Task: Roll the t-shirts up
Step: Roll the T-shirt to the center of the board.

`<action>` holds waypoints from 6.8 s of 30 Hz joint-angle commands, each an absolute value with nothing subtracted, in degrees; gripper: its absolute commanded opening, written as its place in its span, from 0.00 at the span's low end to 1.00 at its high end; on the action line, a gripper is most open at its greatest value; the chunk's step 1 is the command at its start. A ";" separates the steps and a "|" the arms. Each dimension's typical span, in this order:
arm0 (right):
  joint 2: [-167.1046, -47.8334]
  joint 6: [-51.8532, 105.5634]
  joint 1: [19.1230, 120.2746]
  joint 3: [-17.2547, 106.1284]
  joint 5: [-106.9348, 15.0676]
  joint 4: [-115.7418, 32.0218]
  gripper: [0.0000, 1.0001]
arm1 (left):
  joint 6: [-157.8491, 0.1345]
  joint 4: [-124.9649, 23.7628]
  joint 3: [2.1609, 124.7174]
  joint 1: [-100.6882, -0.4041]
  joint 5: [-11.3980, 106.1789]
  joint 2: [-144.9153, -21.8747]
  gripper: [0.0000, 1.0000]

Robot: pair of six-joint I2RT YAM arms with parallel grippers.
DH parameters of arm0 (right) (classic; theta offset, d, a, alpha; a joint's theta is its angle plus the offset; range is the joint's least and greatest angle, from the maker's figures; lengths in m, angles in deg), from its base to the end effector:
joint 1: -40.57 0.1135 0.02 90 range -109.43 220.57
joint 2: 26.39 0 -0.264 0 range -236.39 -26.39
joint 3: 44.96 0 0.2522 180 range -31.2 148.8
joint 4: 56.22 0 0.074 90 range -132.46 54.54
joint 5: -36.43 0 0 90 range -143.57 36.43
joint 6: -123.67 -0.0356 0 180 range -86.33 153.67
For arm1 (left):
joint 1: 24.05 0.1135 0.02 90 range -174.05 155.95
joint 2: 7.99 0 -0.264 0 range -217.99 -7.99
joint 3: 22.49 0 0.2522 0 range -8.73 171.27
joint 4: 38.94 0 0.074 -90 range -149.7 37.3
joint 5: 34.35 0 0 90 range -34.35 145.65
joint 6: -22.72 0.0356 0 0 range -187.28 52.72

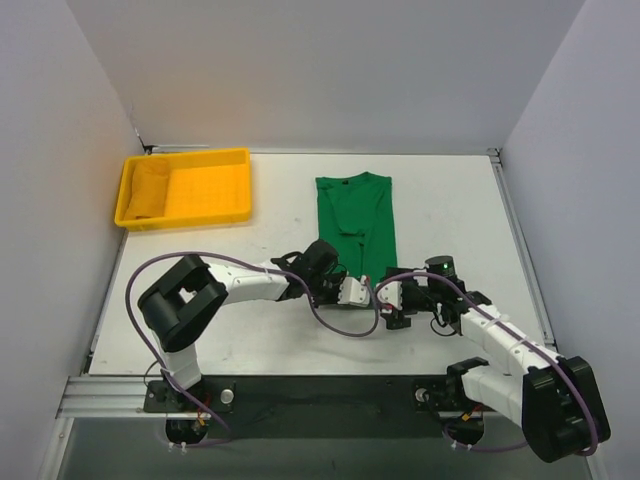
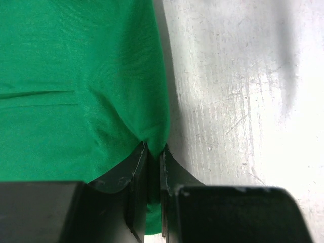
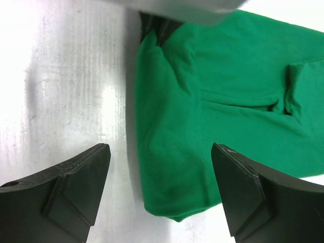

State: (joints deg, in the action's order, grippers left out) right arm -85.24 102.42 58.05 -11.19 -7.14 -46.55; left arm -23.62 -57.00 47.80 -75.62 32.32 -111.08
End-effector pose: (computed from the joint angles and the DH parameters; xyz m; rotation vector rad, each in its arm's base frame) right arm 0.1762 0.0825 0.1764 -1.6434 1.1182 0.3108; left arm 0.2122 -0.2901 0.1513 1.9170 1.5078 -0.5606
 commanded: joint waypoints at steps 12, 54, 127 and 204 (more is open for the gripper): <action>-96.42 105.58 67.11 -12.39 -16.12 -55.87 0.65 | -29.05 -64.47 53.58 -71.42 21.64 -112.31 0.00; -146.97 96.42 46.81 47.63 0.74 21.61 0.09 | -31.06 -108.69 92.78 -57.89 -1.91 -139.64 0.00; -168.44 83.41 44.19 75.25 5.56 42.81 0.34 | -16.64 -36.25 42.15 -84.08 58.48 -114.96 0.11; -125.34 82.89 50.86 28.37 -0.05 -8.36 0.16 | -25.35 -126.80 103.15 -56.31 -11.14 -146.15 0.00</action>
